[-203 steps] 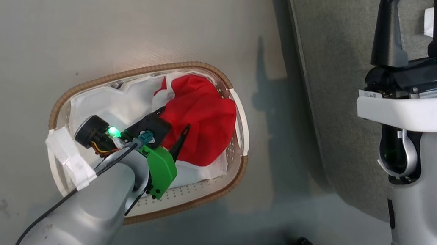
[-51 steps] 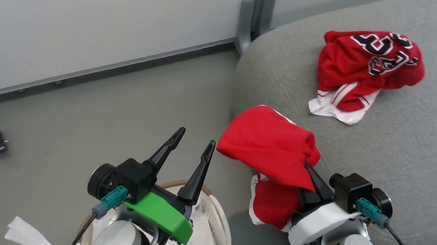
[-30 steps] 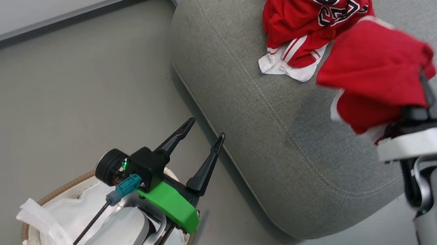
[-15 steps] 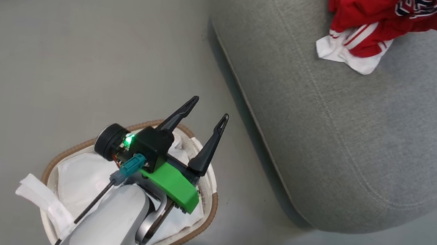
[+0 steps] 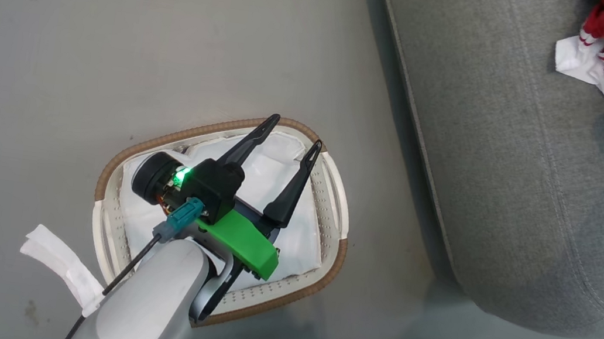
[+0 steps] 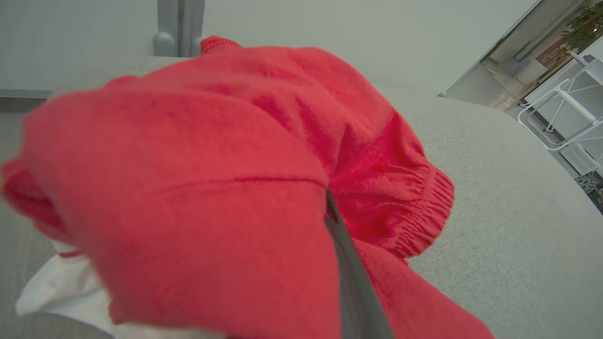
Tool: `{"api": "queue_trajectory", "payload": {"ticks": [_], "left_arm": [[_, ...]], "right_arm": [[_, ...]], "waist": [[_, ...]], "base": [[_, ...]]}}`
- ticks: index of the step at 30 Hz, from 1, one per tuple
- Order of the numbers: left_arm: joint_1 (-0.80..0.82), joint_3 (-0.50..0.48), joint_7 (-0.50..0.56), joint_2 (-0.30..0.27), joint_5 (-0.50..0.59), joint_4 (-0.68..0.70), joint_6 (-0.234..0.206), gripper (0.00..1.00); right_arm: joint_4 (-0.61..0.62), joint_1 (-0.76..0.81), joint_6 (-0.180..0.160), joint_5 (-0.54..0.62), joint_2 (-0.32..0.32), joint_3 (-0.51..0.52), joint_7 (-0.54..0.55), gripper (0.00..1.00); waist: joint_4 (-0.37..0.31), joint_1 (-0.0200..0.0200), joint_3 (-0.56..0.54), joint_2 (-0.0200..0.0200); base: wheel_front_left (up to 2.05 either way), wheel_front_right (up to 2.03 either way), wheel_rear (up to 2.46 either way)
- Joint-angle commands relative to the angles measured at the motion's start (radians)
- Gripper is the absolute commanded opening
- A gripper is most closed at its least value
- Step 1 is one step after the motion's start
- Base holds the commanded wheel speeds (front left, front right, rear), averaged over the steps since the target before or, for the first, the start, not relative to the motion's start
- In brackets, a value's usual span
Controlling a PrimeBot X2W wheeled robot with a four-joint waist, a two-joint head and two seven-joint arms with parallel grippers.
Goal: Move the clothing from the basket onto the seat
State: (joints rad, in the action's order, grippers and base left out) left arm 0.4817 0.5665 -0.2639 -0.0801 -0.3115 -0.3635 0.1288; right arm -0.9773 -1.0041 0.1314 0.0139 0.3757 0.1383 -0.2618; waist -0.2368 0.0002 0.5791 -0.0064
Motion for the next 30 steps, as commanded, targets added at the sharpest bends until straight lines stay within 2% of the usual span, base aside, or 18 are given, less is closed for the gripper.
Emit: {"api": "queue_trajectory", "payload": {"ticks": [1,4,5,7,14,21,30], "left_arm": [[0.022,-0.007,-0.001,-0.002,0.000,0.003,0.003,1.00],[0.023,-0.015,-0.001,-0.002,0.002,0.003,0.003,1.00],[0.022,-0.018,-0.001,-0.003,0.002,0.002,0.003,1.00],[0.018,-0.027,-0.001,-0.006,0.004,-0.002,0.003,1.00],[-0.027,-0.060,-0.001,-0.005,0.002,-0.019,0.003,1.00],[-0.094,-0.132,-0.001,0.004,0.010,-0.039,0.003,1.00],[-0.199,-0.268,-0.001,0.014,0.055,-0.033,0.003,1.00]], "right_arm": [[-0.009,0.020,-0.001,0.009,-0.004,0.012,-0.004,0.00],[-0.007,0.049,-0.001,0.014,-0.020,0.044,-0.004,0.02],[0.003,0.056,-0.001,0.015,-0.026,0.053,-0.004,0.25],[0.023,0.078,-0.001,0.018,-0.040,0.069,-0.004,1.00],[0.112,0.186,-0.001,0.003,-0.080,0.097,-0.003,1.00],[0.211,0.323,-0.001,-0.021,-0.098,0.075,-0.003,1.00],[0.326,0.459,-0.001,-0.095,-0.140,-0.046,-0.003,1.00]], "waist": [[0.042,-0.0002,0.041,0.0064],[0.041,-0.0002,0.036,0.0064],[0.039,-0.0002,0.032,0.0064],[0.033,-0.0002,0.020,0.0064],[0.010,-0.0002,-0.072,0.0064],[-0.001,-0.0002,-0.185,0.0064],[0.020,-0.0002,-0.311,0.0064]], "base": [[0.00,0.00,0.00],[0.00,0.00,0.00],[0.00,0.00,0.00],[0.00,0.00,0.00],[0.00,0.00,0.00],[0.00,0.00,0.00],[0.00,0.00,0.00]]}}
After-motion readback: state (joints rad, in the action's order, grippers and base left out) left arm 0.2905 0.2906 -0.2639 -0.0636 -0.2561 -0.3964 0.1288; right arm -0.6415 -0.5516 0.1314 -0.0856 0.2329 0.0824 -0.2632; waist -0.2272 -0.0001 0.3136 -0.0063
